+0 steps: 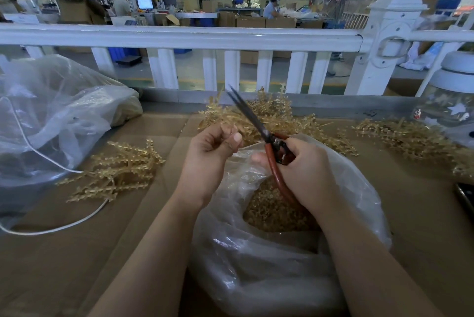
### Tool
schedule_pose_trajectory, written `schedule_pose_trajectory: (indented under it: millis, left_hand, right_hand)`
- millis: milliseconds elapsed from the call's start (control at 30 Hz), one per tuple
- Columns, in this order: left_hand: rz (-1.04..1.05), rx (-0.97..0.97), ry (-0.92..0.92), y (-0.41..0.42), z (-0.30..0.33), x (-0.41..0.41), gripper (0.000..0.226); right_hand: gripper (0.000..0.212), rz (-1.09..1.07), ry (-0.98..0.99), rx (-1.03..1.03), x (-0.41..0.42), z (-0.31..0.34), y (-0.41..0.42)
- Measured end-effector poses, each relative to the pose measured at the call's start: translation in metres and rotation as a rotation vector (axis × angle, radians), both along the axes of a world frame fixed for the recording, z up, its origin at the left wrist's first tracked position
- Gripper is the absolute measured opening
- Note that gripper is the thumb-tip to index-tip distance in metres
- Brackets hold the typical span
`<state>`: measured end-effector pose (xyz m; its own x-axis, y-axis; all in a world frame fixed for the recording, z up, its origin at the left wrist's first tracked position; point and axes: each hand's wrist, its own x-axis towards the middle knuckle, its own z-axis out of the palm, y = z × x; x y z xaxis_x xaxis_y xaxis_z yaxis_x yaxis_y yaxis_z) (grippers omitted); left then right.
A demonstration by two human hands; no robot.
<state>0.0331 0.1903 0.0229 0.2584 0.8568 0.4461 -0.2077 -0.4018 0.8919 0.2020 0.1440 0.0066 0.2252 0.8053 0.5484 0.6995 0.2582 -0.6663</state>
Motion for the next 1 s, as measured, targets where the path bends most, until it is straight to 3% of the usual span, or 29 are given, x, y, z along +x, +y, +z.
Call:
schedule_pose_trajectory:
  millis: [200, 333, 633, 767, 1000]
  left_hand:
    - [-0.04, -0.042, 0.063, -0.0031, -0.005, 0.0082, 0.017]
    - [-0.037, -0.05, 0.048, -0.0043, -0.0052, 0.0093, 0.011]
    - [-0.118, -0.051, 0.092, -0.0066, -0.0043, 0.0074, 0.005]
    - [-0.038, -0.21, 0.008, -0.0044, -0.0023, 0.0068, 0.022]
    - [-0.065, -0.389, -0.123, -0.0025, 0.0009, 0.0064, 0.009]
  right_hand:
    - [0.014, 0.109, 0.373, -0.093, 0.0001, 0.0068, 0.0062]
    - [0.016, 0.14, 0.473, -0.126, 0.0008, 0.0095, 0.0069]
    - [0.017, 0.163, 0.458, -0.143, -0.0006, 0.0102, 0.0039]
    - [0.009, 0.163, 0.423, -0.151, -0.0003, 0.0112, 0.0031]
    - [0.003, 0.147, 0.372, -0.151, 0.0002, 0.0088, 0.004]
